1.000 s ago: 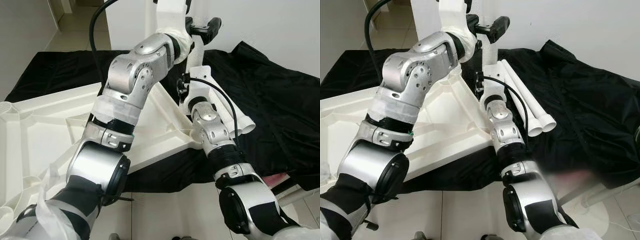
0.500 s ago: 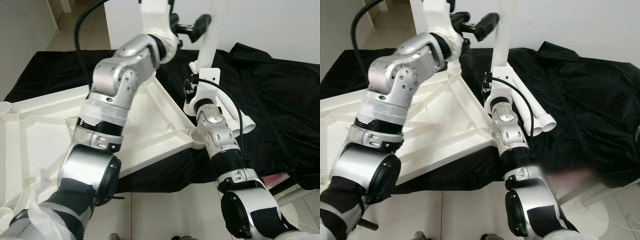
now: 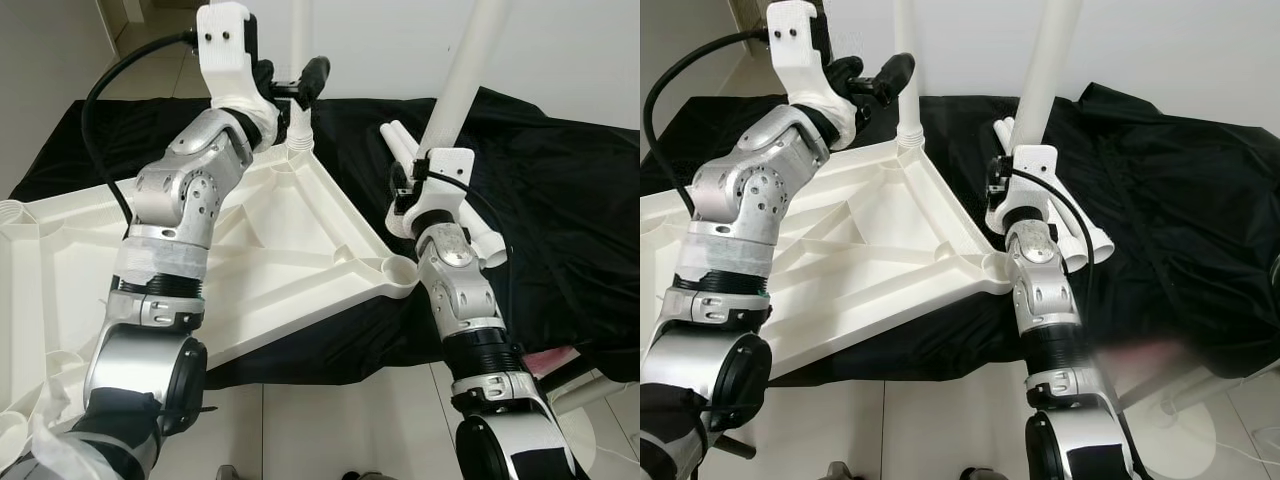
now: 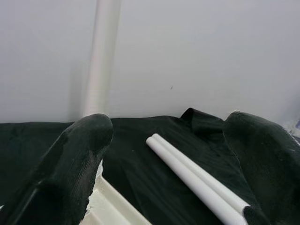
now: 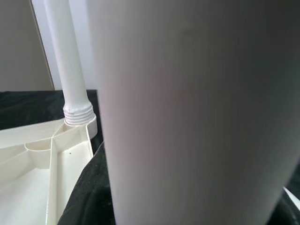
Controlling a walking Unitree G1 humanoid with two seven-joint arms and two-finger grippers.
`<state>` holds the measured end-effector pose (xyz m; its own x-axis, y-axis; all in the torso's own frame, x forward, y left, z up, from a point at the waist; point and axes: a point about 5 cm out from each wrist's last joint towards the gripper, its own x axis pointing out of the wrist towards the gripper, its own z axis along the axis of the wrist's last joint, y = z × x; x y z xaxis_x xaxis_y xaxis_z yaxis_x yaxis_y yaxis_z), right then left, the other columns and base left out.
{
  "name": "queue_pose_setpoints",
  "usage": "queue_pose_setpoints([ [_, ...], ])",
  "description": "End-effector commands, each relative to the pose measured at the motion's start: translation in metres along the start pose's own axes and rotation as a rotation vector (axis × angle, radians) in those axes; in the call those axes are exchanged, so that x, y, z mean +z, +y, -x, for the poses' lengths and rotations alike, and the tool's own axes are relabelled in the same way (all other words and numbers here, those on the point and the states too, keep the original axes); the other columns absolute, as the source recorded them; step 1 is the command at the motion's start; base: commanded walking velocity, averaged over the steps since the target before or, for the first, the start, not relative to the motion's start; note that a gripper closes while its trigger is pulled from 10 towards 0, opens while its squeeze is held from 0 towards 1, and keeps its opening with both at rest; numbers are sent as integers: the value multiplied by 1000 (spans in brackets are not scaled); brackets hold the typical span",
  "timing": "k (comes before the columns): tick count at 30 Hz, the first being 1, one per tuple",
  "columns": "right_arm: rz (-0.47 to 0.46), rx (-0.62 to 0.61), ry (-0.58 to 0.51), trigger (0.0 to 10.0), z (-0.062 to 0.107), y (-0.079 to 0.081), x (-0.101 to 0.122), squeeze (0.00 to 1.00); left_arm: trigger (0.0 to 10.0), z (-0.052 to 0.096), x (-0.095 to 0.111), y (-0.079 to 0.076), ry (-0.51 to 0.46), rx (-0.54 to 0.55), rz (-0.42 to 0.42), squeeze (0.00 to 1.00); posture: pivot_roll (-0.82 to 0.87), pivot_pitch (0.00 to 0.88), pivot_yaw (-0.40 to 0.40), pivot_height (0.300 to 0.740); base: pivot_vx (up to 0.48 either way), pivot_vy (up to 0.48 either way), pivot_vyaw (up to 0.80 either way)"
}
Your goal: Building children table
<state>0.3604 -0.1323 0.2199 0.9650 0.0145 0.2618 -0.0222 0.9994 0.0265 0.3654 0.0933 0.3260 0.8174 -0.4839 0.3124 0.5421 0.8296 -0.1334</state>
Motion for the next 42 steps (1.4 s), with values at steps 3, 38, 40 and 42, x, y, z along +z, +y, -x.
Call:
queue_pose_setpoints([
  [3,-24,-27,3,10000,5,-10,0,0,10000,4,-4,1,5,-10,-39,0,-69,63,-23,740,0,0,0],
  [38,-38,186,1,10000,32,-9,-2,0,10000,86,-75,-2,144,-287,-224,0,-32,112,-18,740,0,0,0],
  [40,-27,195,7,10000,32,-9,-4,0,10000,92,-77,-11,145,-350,-213,0,-33,111,-18,740,0,0,0],
  [42,-21,198,9,10000,32,-8,-5,0,10000,94,-79,-14,148,-370,-214,0,-33,111,-18,740,0,0,0],
])
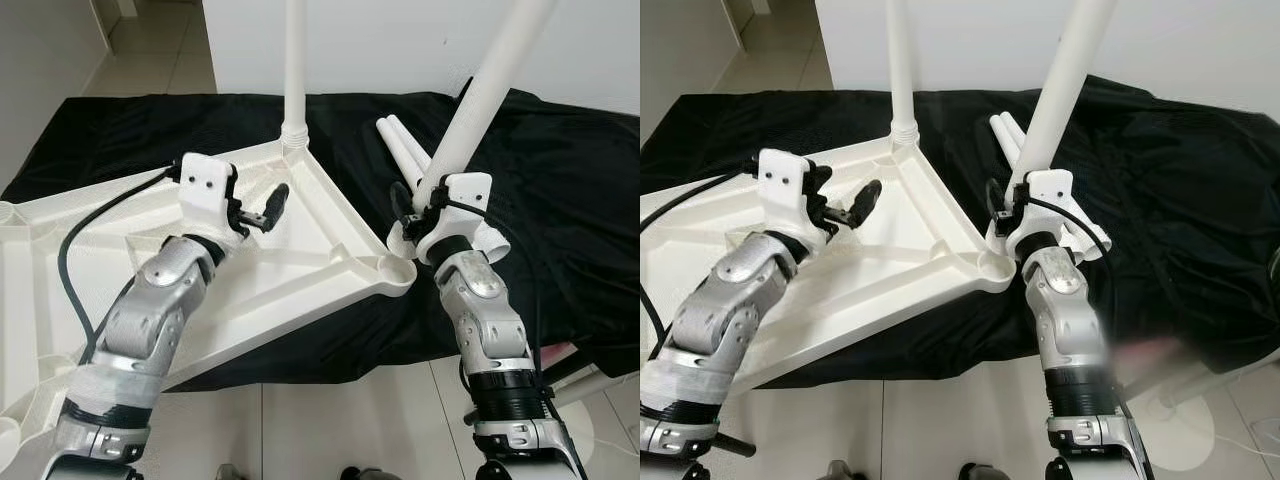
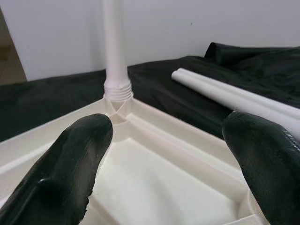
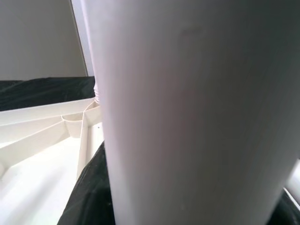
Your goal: Building children table
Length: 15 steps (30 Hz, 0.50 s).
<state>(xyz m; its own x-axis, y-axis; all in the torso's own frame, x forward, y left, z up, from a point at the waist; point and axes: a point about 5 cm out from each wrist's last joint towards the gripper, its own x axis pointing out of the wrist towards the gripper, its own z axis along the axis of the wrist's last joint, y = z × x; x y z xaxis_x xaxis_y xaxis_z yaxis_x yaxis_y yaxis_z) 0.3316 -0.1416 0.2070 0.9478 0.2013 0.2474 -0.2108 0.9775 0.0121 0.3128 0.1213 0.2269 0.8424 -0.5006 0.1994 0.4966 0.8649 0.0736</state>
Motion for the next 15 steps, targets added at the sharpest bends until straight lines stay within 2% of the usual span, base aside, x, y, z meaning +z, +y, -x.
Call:
queue_pose_setpoints([
  [1,14,11,-8,10000,1,1,0,0,10000,6,1,-22,-8,-372,-23,0,-33,111,-18,740,0,0,0],
  [7,47,31,6,10000,4,1,-6,0,10000,16,-7,-46,34,-532,-26,0,-40,115,-25,740,0,0,0],
  [12,67,40,10,10000,7,1,-9,0,10000,20,-12,-53,65,-580,-56,0,-40,115,-25,740,0,0,0],
  [15,66,54,18,10000,10,1,-14,0,10000,26,-16,-63,89,-645,-48,0,-44,115,-25,740,0,0,0],
])
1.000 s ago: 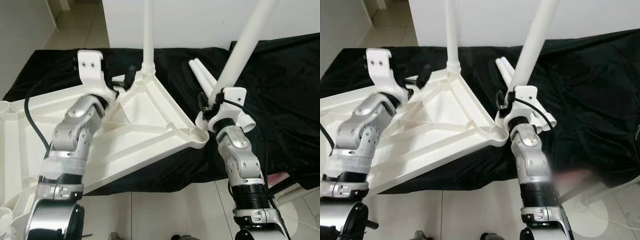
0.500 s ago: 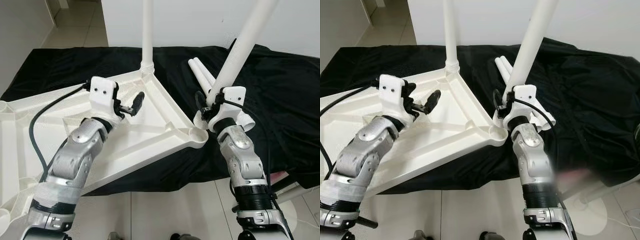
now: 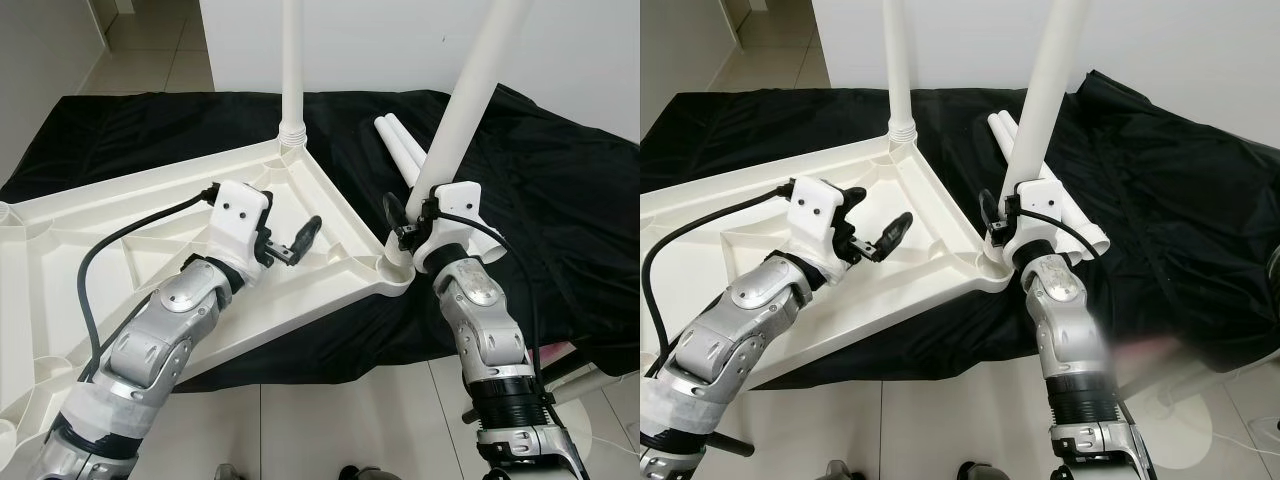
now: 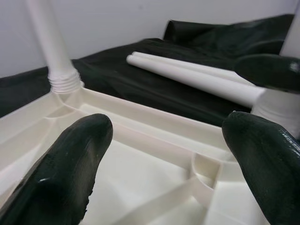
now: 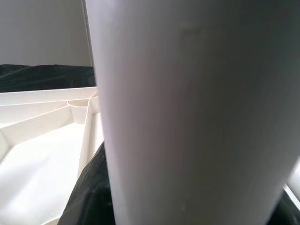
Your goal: Building children table
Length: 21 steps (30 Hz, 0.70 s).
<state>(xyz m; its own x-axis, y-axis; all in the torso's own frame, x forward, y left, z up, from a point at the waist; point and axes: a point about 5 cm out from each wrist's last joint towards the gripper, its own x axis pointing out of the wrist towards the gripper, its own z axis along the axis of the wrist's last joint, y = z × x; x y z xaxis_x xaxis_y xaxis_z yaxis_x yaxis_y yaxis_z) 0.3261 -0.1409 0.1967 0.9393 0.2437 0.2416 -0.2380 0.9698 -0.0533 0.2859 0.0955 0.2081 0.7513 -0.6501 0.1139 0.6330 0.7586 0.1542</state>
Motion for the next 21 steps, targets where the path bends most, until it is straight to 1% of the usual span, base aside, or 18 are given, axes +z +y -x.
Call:
queue_pose_setpoints([
  [1,9,11,12,10000,3,0,-6,0,10000,7,-2,-28,13,-461,-10,0,-44,115,-25,740,0,0,0],
  [3,9,19,27,10000,5,0,-11,0,10000,9,-3,-35,31,-502,14,0,-47,115,-26,740,0,0,0],
  [6,20,25,39,10000,6,0,-14,0,10000,10,-4,-38,42,-522,22,0,-48,115,-26,740,0,0,0],
  [12,23,27,43,10000,7,0,-17,0,10000,12,-7,-42,60,-541,9,0,-47,116,-26,740,0,0,0],
  [15,29,41,38,10000,9,0,-21,0,10000,12,-13,-46,93,-551,1,0,-46,113,-24,740,0,0,0],
  [20,36,51,35,10000,10,1,-22,0,10000,12,-15,-47,105,-555,-5,0,-45,112,-24,740,0,0,0],
  [21,42,60,35,10000,11,2,-24,0,10000,13,-17,-49,121,-560,-7,0,-45,111,-23,740,0,0,0],
])
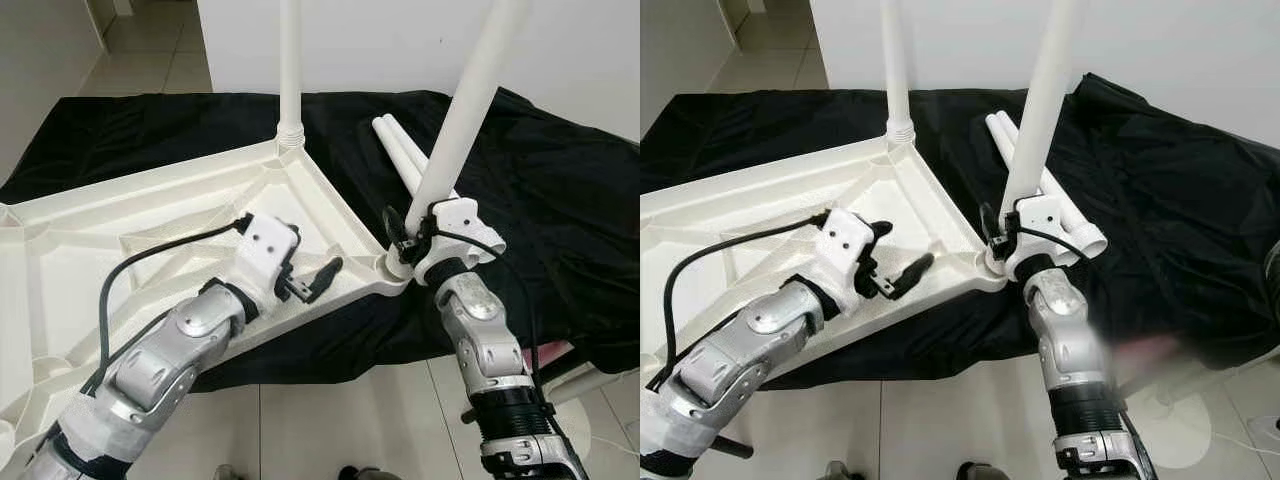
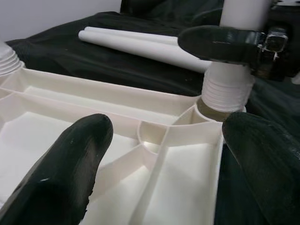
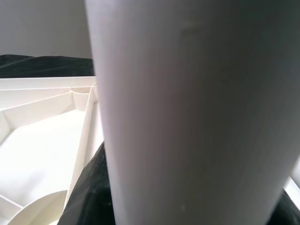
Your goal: Building children table
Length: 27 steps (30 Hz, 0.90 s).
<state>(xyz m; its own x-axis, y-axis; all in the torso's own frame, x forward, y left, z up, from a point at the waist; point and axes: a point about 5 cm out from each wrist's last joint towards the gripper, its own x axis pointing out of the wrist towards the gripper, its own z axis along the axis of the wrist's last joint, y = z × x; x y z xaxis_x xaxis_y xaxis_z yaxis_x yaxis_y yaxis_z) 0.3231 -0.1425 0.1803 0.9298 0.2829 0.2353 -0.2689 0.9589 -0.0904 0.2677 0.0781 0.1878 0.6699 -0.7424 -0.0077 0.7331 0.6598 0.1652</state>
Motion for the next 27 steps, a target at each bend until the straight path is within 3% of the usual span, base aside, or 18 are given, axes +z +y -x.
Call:
queue_pose_setpoints([
  [1,13,20,31,10000,4,2,-9,0,10000,5,-2,-22,23,-418,-23,0,-45,111,-23,740,0,0,0],
  [16,58,133,41,10000,6,14,-27,0,10000,7,-5,-26,66,-421,-51,0,-32,117,-21,740,0,0,0],
  [27,67,154,45,10000,9,12,-32,0,10000,8,-5,-26,69,-407,-51,0,-34,126,-26,740,0,0,0],
])
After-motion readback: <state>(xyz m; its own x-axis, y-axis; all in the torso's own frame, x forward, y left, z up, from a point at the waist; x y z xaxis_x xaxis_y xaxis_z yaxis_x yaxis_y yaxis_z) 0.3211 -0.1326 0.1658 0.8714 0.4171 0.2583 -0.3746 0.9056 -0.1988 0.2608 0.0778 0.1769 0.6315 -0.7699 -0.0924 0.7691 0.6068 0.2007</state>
